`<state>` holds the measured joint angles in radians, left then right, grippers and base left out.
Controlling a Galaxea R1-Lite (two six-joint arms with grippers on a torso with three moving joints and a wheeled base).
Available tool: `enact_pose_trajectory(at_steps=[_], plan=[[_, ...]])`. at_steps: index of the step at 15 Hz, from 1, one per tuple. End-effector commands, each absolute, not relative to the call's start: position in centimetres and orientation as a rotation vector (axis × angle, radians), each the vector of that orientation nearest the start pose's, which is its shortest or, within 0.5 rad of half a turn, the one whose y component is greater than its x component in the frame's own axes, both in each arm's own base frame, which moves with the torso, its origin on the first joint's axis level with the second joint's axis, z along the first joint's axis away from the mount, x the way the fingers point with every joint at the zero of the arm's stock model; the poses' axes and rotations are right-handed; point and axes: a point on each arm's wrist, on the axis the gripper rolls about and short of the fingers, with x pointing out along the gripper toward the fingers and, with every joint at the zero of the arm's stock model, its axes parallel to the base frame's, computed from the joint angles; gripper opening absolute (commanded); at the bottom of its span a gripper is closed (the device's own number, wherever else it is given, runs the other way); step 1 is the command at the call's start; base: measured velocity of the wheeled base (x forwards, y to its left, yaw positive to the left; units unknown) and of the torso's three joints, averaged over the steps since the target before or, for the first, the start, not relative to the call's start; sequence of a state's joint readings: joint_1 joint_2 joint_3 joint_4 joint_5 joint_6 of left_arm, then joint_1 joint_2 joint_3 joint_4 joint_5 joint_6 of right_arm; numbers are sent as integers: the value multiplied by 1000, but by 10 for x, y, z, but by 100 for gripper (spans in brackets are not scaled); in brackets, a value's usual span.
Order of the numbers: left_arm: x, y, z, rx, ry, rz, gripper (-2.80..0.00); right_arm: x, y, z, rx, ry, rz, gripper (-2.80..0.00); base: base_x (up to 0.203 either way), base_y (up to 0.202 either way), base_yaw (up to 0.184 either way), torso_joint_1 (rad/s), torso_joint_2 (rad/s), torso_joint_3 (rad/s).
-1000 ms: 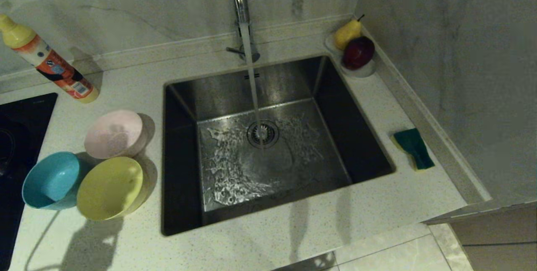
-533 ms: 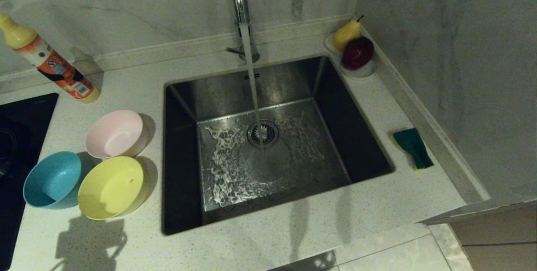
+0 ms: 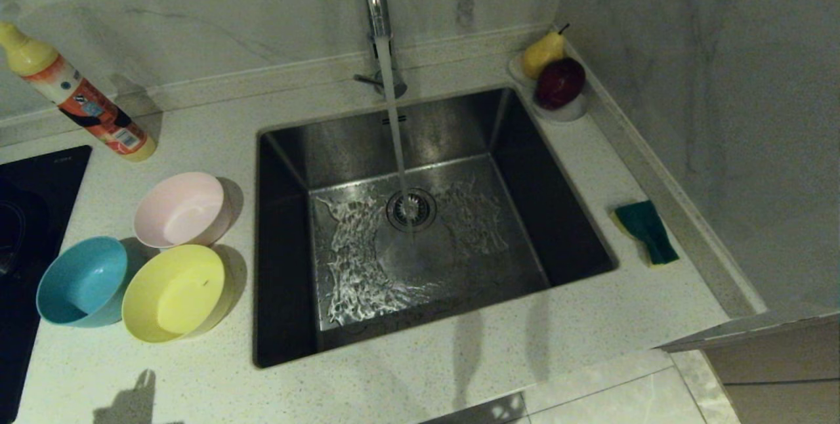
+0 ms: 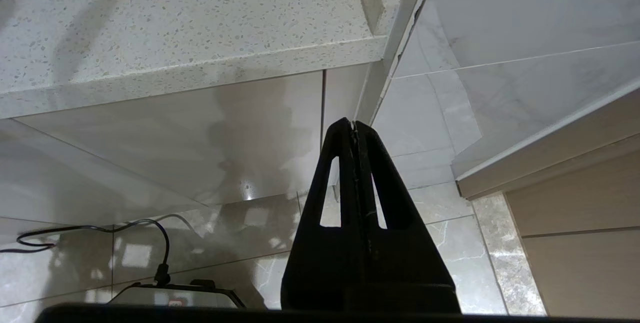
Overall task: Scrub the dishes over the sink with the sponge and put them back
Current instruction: Pick up a bowl and the sponge
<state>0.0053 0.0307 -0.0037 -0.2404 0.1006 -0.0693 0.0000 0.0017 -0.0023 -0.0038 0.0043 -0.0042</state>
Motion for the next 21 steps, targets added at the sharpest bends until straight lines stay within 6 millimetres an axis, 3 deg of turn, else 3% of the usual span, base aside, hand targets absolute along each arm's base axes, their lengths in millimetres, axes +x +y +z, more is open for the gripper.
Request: enact_pose_trajectory(at_steps=[1,3,16,18,21], plan=[[-21,1,80,-53,-112,38,-280,-23,0,76,-5,-5,6,-280,0,0,0,0,0,0],[-20,0,76,57,-75,28,-280,-23,0,76,-5,-5,5,-280,0,0,0,0,0,0],[-20,0,77,-21,-81,27,-280,-25,0,81,-50,-21,1,-280,0,0,0,0,0,0],[-20,0,77,-21,-81,27,-280,-31,0,107,-53,-76,9,-280,0,0,0,0,0,0],[-20,0,77,-21,-81,27,-280,-48,2,187,-57,-165,88,-280,0,0,0,0,0,0]])
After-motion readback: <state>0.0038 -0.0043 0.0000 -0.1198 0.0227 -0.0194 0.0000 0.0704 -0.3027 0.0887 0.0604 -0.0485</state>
